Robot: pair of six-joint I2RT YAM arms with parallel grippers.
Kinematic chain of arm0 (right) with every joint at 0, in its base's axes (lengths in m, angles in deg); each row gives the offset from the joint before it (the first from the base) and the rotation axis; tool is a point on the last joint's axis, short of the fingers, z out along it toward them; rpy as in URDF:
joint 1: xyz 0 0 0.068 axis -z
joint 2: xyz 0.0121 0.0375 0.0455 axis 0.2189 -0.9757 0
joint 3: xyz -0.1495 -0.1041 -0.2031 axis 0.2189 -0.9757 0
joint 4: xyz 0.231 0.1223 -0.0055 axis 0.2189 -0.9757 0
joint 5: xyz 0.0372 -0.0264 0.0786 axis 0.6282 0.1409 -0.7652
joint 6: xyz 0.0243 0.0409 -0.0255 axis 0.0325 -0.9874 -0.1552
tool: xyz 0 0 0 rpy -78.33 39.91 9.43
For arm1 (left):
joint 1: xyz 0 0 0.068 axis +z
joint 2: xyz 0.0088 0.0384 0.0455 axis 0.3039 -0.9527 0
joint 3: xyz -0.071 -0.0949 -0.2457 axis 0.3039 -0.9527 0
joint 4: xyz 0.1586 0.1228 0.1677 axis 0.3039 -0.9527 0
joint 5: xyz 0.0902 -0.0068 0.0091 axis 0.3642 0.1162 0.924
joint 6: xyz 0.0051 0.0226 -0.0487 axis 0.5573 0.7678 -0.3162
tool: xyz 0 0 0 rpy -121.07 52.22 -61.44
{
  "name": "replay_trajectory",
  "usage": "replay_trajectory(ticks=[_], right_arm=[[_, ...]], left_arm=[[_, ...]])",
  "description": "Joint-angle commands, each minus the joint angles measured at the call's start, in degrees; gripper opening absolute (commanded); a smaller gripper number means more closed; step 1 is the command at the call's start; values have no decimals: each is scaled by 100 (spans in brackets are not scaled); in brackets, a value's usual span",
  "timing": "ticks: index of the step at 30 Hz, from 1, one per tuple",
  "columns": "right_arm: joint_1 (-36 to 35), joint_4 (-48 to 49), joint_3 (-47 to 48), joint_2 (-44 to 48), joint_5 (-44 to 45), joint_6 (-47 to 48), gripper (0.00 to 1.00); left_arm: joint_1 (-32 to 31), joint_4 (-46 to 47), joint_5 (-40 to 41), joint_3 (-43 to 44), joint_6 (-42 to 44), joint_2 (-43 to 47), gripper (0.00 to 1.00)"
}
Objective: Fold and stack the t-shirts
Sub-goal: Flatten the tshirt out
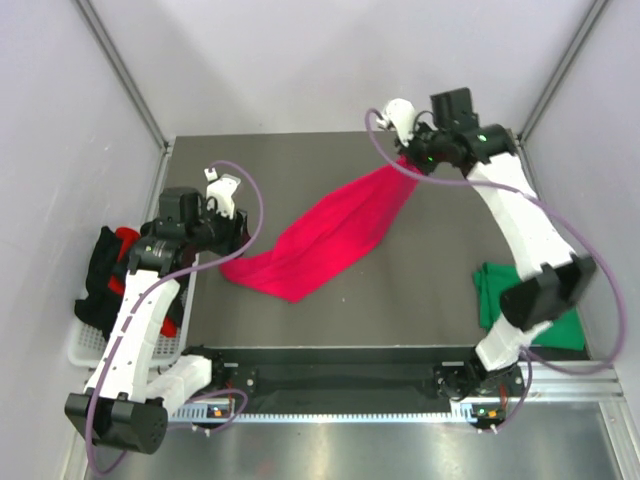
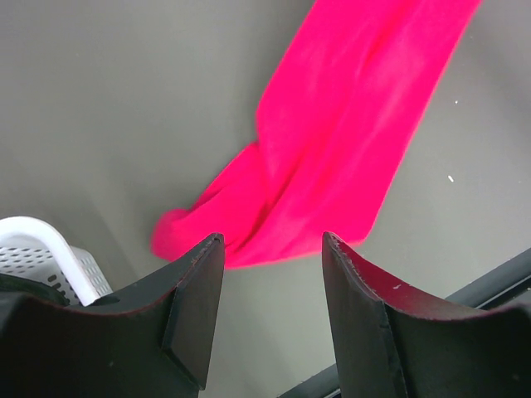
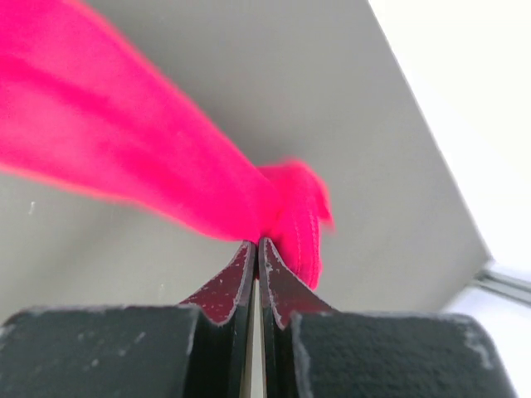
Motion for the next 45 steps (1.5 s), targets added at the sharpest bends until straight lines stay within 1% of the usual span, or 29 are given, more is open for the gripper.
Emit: replay_trajectory(ticks=[1, 2, 3, 4, 5, 7, 8, 10, 12, 14, 18, 19, 21, 22, 23, 24, 25, 26, 27, 28, 29, 30, 32, 35, 39, 45], right_arm=[[-60, -150, -1071, 1060, -178, 632, 1], [-69, -177, -1397, 1265, -196, 756, 1], [-60, -368, -1983, 1450, -300, 905, 1], [-69, -475, -2284, 1765, -336, 1211, 4], [-52, -537, -2879, 1907, -354, 1327, 10], [-69, -659, -3410, 2180, -310, 1564, 30], [-69, -765, -3726, 2190, -310, 1670, 33], [-60, -1020, -3817, 2068, -380, 1785, 36], [18, -1030, -3642, 1918, -546, 1759, 36], [89, -644, -3414, 1664, -583, 1488, 36], [124, 340, -2974, 918, -198, 629, 37], [116, 481, -2860, 533, -118, 504, 37], [124, 789, -2465, 109, 110, 145, 37], [116, 859, -2307, -319, 146, 38, 36], [159, 895, -1974, -541, 138, -42, 35], [186, 930, -1788, -961, 103, -208, 35], [221, 922, -1595, -1157, 85, -288, 35], [325, 922, -1193, -1350, 42, -358, 35], [405, 922, -998, -1717, -46, -542, 35], [484, 913, -787, -1886, -107, -657, 35], [685, 878, -350, -2045, -160, -779, 36], [791, 826, -145, -2342, -300, -1042, 37], [1116, 738, 381, -2599, -494, -1281, 39], [1451, 562, 857, -3003, -828, -1606, 40], [1601, 474, 903, -3224, -1030, -1634, 41], [1618, 368, 877, -3461, -1014, -1572, 42]], left_arm=[[35, 276, -165, 97, -55, 66, 55], [35, 294, -174, 80, -56, 74, 55], [35, 312, -183, 71, -56, 48, 55], [35, 329, -209, 71, -64, 31, 55], [35, 338, -218, 62, -82, 13, 55], [35, 356, -244, 62, -91, -13, 55], [35, 365, -244, 45, -91, -22, 55], [35, 365, -244, 45, -99, -49, 55], [35, 391, -244, 27, -100, -66, 55], [35, 391, -244, 9, -91, -84, 55], [35, 321, -218, -43, -73, -75, 55], [35, 303, -209, -52, -47, -75, 55], [35, 277, -192, -78, -38, -40, 55], [35, 277, -183, -105, -29, -31, 55], [35, 286, -183, -131, -29, -31, 55], [35, 286, -174, -149, -29, -14, 55], [43, 294, -183, -192, -47, -14, 55], [43, 294, -183, -210, -47, -14, 55], [43, 294, -174, -228, -47, -5, 55], [43, 294, -148, -254, -29, 4, 55], [43, 277, -130, -254, -21, 4, 55], [43, 259, -104, -263, 6, 13, 55], [43, 259, -68, -281, 32, 13, 55], [43, 294, -60, -316, 32, -13, 55], [43, 356, -103, -342, 6, -66, 55], [61, 391, -112, -360, -12, -128, 55]])
